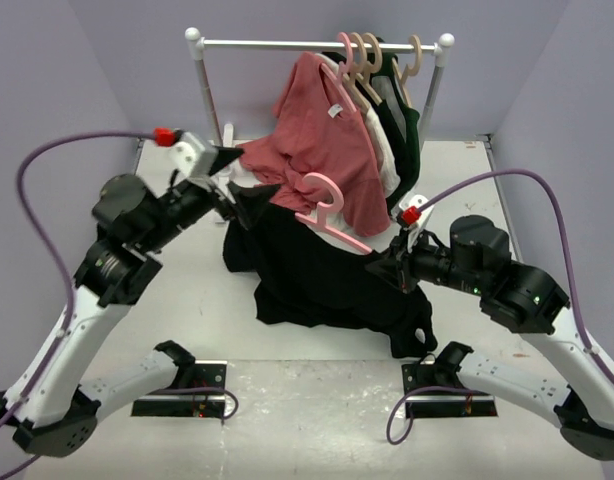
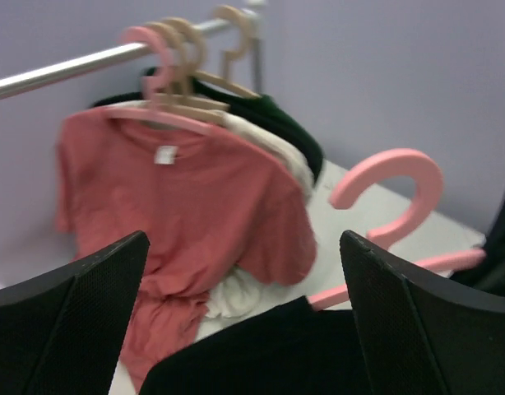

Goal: Place the t-shirt on the hanger
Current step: Place the T-shirt on the hanger, then place the hanger at the clothesline.

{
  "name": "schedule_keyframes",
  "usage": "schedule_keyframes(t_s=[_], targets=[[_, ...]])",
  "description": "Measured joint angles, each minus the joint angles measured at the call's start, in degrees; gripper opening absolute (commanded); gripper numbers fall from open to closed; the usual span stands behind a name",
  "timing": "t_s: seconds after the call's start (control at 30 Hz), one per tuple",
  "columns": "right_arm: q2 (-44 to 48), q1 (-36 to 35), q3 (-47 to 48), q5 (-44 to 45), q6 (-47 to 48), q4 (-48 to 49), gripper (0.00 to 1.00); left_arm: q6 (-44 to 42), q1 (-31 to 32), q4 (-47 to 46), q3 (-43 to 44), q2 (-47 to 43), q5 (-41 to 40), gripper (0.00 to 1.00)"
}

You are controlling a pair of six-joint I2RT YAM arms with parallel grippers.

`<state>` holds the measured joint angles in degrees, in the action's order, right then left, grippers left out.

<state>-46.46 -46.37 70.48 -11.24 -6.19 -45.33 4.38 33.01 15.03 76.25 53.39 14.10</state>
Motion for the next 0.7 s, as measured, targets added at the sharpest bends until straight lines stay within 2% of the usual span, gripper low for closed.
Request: schedule_keyframes(t_s=[0.1,0.2,0.3,0.43,0.7], targets=[[-1.18,-0.02,-0.02,0.23,-2.67,0.99,0.0,4.14,0.0,-1.82,-4.51,-9.26,-15.05,1.0],[-2.37,-0.02,-0.02,0.52,-5.97,3.71,0.0,6.66,0.0,-3.68,-8.73,-17.71,-25.42,1.0],[-4.19,-0.59,-0.01,4.24,-10.76,7.82,0.0,7.43,0.0,-5.12,-15.43,-26.23,-31.49,1.0],[-9.73,-1.7,2.61,11.04,-15.26,10.83,0.0,7.95,0.0,-3.14,-21.9,-31.06,-36.69,1.0],[-40.32,-2.35,37.46,27.61,-16.78,8.27,0.0,7.86,0.0,1.4,-35.4,-39.01,-42.79,1.0]])
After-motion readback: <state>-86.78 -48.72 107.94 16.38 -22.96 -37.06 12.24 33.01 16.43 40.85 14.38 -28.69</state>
